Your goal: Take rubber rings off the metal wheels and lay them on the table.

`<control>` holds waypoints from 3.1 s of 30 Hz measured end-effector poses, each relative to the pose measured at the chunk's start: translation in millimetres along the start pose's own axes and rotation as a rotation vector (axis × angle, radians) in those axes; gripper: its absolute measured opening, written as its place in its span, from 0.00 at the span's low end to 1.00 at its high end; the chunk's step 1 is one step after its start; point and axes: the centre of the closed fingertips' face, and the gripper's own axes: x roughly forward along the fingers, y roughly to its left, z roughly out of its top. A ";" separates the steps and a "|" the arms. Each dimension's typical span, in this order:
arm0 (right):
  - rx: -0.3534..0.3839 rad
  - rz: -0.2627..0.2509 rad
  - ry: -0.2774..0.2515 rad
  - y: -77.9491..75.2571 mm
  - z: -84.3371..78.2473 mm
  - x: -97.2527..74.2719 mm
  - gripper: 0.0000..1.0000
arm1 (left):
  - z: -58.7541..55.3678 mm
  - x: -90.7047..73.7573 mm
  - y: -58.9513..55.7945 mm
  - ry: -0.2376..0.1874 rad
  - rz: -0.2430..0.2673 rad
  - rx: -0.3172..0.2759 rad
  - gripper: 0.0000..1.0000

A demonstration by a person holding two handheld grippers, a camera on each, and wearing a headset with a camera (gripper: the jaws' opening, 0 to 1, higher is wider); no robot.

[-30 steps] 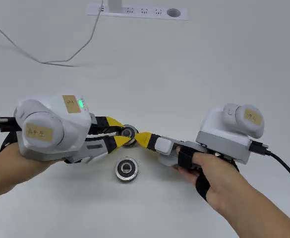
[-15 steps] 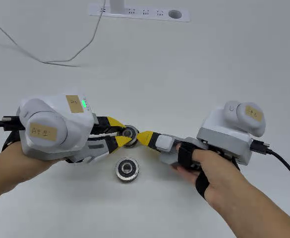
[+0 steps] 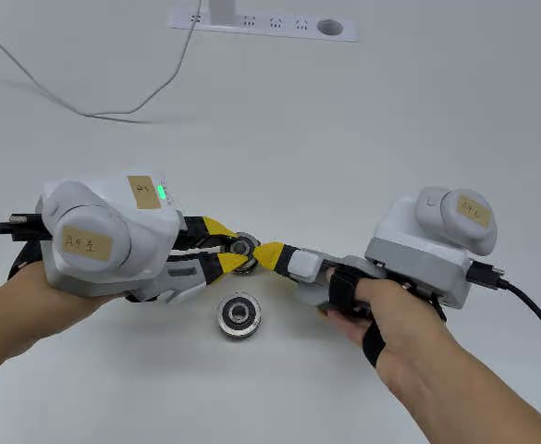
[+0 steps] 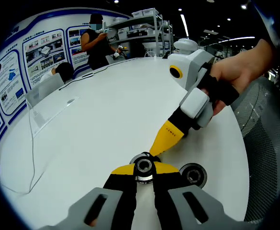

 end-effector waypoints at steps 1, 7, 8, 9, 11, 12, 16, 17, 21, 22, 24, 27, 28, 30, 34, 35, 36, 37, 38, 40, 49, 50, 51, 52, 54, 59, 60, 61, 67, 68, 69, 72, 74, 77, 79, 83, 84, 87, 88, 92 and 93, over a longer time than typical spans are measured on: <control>0.002 0.001 0.001 0.2 0.0 -0.2 0.00 | 0.0 0.0 0.1 0.000 0.000 0.001 0.12; -0.009 0.014 0.007 2.4 -0.6 -0.1 0.00 | 0.0 0.0 0.0 -0.001 -0.002 0.001 0.12; -0.014 0.016 0.007 3.0 -0.7 -0.1 0.00 | 0.1 0.0 -0.1 -0.001 -0.003 0.001 0.12; -0.014 0.019 0.009 3.5 -0.9 0.0 0.00 | 0.1 0.0 -0.1 -0.001 -0.003 0.002 0.12; -0.020 0.023 0.010 4.0 -0.8 0.3 0.00 | 0.2 0.0 -0.2 -0.001 -0.003 0.001 0.12; -0.026 0.025 0.011 4.5 -0.9 0.6 0.00 | 0.2 0.0 -0.3 -0.001 -0.004 0.002 0.12; -0.040 0.034 0.017 5.8 -1.3 2.4 0.00 | 0.2 0.1 -0.1 -0.001 -0.004 0.002 0.12; -0.042 0.037 0.019 5.9 -1.4 3.0 0.00 | 0.1 0.1 0.0 -0.001 -0.004 0.002 0.12; -0.045 0.053 0.027 9.0 -2.6 3.3 0.00 | -0.1 0.3 0.1 -0.001 -0.006 0.002 0.12; -0.049 0.057 0.030 10.3 -3.0 3.4 0.00 | -0.1 0.4 0.1 -0.002 -0.007 0.001 0.12; -0.050 0.057 0.030 10.9 -3.2 3.3 0.00 | -0.2 0.4 0.2 -0.002 -0.008 0.002 0.12; -0.053 0.066 0.035 12.1 -3.4 1.9 0.00 | -0.3 0.5 0.1 -0.002 -0.008 0.003 0.12; -0.054 0.068 0.037 12.4 -3.4 1.6 0.00 | -0.4 0.5 0.1 -0.002 -0.008 0.003 0.12; -0.055 0.080 0.044 14.4 -4.2 1.1 0.00 | -0.4 0.5 0.1 -0.003 -0.008 0.004 0.12; -0.046 0.096 0.051 15.3 -4.2 -0.3 0.00 | -0.3 0.6 -0.2 -0.003 -0.008 0.006 0.12; -0.048 0.103 0.055 16.5 -4.7 -0.7 0.00 | -0.2 0.7 -0.2 -0.004 -0.007 0.007 0.12; -0.052 0.111 0.059 17.9 -5.7 -1.2 0.00 | -0.2 0.6 -0.2 -0.005 -0.005 0.007 0.12; -0.054 0.113 0.060 18.4 -6.0 -1.6 0.00 | -0.2 0.7 -0.3 -0.007 -0.003 0.006 0.12; -0.054 0.119 0.063 18.9 -6.6 -1.7 0.00 | -0.2 0.8 -0.3 -0.008 -0.002 0.006 0.12; -0.053 0.131 0.068 20.7 -7.8 -2.2 0.00 | 0.0 0.8 -0.3 -0.010 0.000 0.006 0.12; -0.061 0.141 0.066 20.6 -6.0 -4.2 0.00 | 0.5 1.4 -0.4 -0.008 0.007 0.017 0.12; -0.050 0.138 0.062 20.4 -5.7 -4.1 0.00 | 0.5 1.4 -0.4 -0.005 0.005 0.021 0.13; -0.036 0.136 0.059 20.1 -5.7 -4.0 0.00 | 0.6 1.5 -0.4 -0.004 0.003 0.022 0.13; -0.003 0.137 0.048 19.3 -4.9 -4.4 0.00 | 0.6 1.5 -0.3 -0.003 0.001 0.022 0.13; 0.011 0.141 0.043 18.2 -5.4 -5.4 0.00 | 0.7 1.5 -0.3 -0.003 0.001 0.024 0.13; 0.003 0.126 0.042 19.5 -4.7 -4.3 0.01 | 1.0 1.5 -0.2 -0.001 0.003 0.029 0.13; 0.020 0.110 0.047 18.3 -4.7 -3.9 0.01 | 1.1 1.5 0.2 0.001 0.004 0.012 0.13; 0.025 0.101 0.048 17.3 -4.4 -3.7 0.01 | 1.2 1.6 0.5 0.003 0.003 0.008 0.13; 0.044 0.066 0.051 10.7 -3.7 -4.1 0.01 | 1.9 2.1 0.2 0.026 -0.007 0.018 0.13; 0.047 0.064 0.050 9.9 -3.7 -4.2 0.01 | 2.0 2.0 0.2 0.029 -0.007 0.019 0.14; 0.050 0.060 0.049 9.4 -3.5 -4.1 0.01 | 1.9 1.7 0.0 0.033 -0.008 0.023 0.14; 0.057 0.046 0.045 6.9 -3.2 -3.5 0.01 | 5.9 -2.6 0.1 0.033 -0.005 0.052 0.14; 0.062 0.042 0.043 6.1 -3.2 -2.4 0.01 | 11.2 -8.1 5.0 0.015 0.015 0.045 0.15; 0.074 0.046 0.040 8.4 -4.6 -0.9 0.01 | 11.0 -17.2 11.5 0.017 0.031 0.040 0.16; 0.076 0.051 0.040 10.6 -5.5 0.0 0.01 | 9.9 -21.6 14.8 0.017 0.044 0.040 0.17; 0.082 0.069 0.039 18.1 -7.0 4.0 0.01 | 4.9 -31.5 20.0 0.026 0.072 0.045 0.18; 0.081 0.073 0.038 20.1 -7.4 4.7 0.01 | 3.4 -33.6 21.2 0.030 0.080 0.045 0.18; 0.075 0.091 0.034 26.3 -8.8 7.2 0.01 | 2.1 -41.2 21.4 0.024 0.094 0.028 0.19; 0.074 0.104 0.029 28.7 -8.1 7.5 0.01 | 2.5 -42.9 21.6 0.021 0.100 0.026 0.20; 0.070 0.135 0.011 38.4 -2.7 3.1 0.01 | 5.8 -46.7 22.1 -0.003 0.117 0.004 0.24; 0.071 0.146 0.005 41.0 -0.2 0.9 0.01 | 6.8 -46.7 22.3 -0.007 0.120 0.003 0.25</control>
